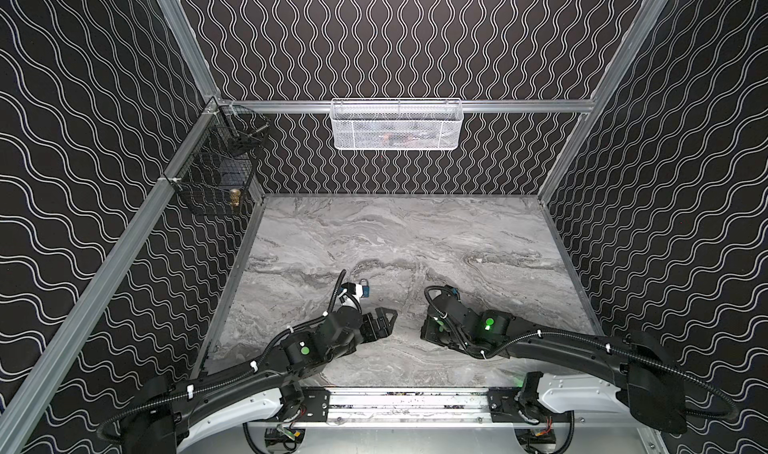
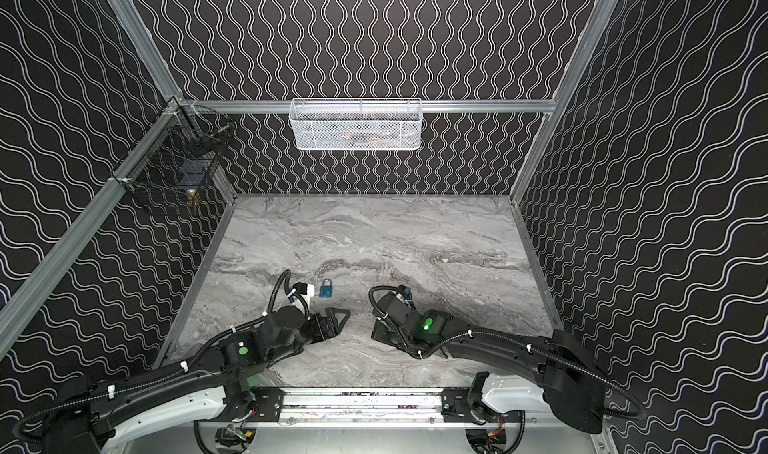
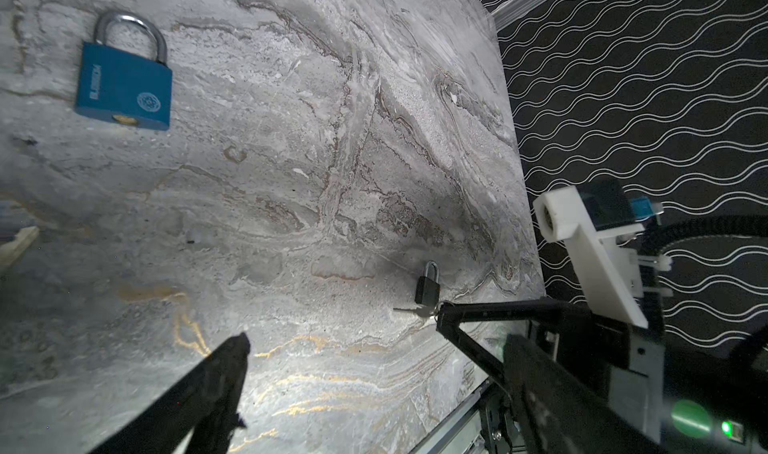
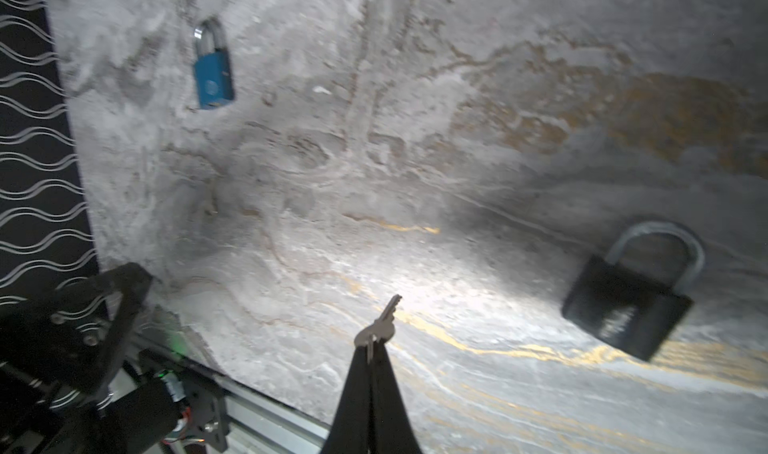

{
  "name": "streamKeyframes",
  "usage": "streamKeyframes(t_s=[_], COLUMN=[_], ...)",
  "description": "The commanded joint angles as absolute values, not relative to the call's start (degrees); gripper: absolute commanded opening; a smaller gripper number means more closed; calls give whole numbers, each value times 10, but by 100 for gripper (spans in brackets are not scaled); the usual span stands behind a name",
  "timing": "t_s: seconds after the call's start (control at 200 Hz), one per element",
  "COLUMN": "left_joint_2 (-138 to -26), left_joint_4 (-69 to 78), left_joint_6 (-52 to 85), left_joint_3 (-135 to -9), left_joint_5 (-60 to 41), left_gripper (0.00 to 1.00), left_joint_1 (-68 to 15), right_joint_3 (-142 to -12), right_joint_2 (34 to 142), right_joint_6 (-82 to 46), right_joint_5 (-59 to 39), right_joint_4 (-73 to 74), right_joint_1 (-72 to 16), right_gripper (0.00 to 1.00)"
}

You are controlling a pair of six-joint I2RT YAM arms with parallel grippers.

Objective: Unlock with the key

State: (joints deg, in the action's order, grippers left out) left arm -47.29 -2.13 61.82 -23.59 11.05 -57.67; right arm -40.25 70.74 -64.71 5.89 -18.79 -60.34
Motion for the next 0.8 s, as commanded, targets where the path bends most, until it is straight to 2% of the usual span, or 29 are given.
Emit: streamKeyframes(t_s=[0.0,0.315,0.485,0.796], left_joint_2=[-453,-412,-413,-485], left_joint_4=[-46,12,116,278], left_joint_6=[535,240,130,-15], left_joint_3=[-250,-248,-203,-175], left_joint_5=[151,143,93,82], left_gripper=[95,89,84,80], left_joint_1=[-576,-576,-577,-577], right_joint_3=[-417,-449,-472,-537], right_joint_2=[704,686,676,681], right_joint_6=[-628,-600,-584,-552], right_joint_5=[66,40,22,2], right_joint_4=[-169,-165,-168,-196], right_joint_1=[-602,-594,-592,-592], right_gripper=[0,0,0,0])
